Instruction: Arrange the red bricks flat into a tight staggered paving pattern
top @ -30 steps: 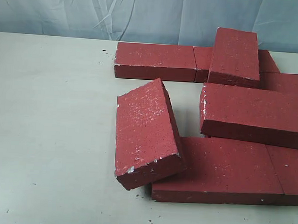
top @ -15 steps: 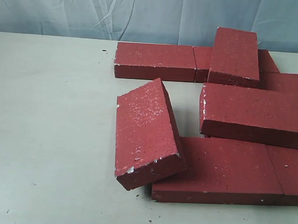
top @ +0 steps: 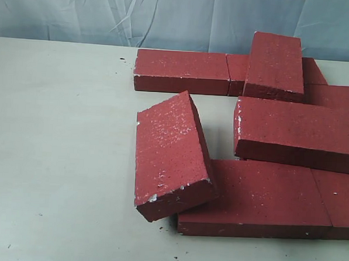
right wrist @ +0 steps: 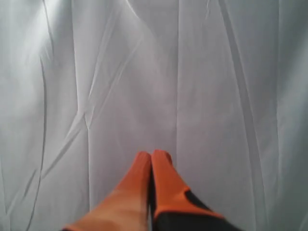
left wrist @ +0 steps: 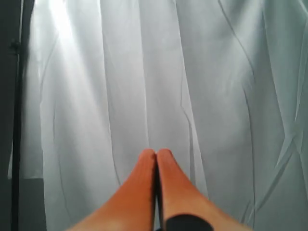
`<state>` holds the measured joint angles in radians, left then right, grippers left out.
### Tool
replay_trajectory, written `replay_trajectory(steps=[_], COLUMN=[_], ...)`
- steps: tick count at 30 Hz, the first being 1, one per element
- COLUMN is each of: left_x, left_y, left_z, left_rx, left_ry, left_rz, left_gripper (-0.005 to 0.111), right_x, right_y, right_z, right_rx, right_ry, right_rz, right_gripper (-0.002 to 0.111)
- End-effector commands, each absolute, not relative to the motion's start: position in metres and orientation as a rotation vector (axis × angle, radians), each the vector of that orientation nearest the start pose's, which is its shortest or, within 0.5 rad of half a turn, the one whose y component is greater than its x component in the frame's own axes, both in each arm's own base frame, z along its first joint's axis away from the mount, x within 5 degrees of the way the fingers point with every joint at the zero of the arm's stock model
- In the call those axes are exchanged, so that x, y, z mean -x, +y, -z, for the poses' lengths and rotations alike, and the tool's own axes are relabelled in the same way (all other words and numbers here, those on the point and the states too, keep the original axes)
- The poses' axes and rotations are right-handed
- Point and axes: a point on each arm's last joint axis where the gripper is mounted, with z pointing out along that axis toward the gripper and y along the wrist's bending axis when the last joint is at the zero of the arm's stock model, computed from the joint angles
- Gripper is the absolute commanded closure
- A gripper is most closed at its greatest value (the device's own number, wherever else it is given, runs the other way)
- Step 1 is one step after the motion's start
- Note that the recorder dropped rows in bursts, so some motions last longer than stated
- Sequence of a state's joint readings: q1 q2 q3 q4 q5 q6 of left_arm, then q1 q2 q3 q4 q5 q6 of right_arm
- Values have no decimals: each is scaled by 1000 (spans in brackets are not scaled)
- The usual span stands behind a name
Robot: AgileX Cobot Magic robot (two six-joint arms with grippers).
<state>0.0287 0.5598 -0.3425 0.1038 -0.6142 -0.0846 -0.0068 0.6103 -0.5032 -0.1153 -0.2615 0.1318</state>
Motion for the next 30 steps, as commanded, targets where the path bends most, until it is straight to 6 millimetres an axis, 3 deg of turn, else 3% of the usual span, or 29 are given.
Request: replay_trajectory(steps=[1, 10, 17, 21, 24, 30], left_x=[-151, -213, -234, -242, -247, -258], left_y=[-4, 4, 11, 9, -1, -29], left_z=[-343, -324, -301, -288, -276, -255], left_rx=[-112, -96, -69, -128, -231, -603], left_ry=[1271, 1740, 2070, 2206, 2293, 2394], left_rz=[-35, -95, -141, -125, -20, 342], left_gripper=[107, 107, 107, 107, 107, 107], right_x=[-157, -194, -215, -229, -238, -261], right_y=[0, -5, -5, 2, 12, 32], right_z=[-349, -331, -309, -299, -291, -275], right_rx=[40, 22, 38, 140, 248, 445], right_ry=[1536, 1880, 2113, 2219, 2293, 2324], right_rz=[29, 77, 79, 16, -100, -352], right_gripper=[109, 109, 109, 109, 109, 109])
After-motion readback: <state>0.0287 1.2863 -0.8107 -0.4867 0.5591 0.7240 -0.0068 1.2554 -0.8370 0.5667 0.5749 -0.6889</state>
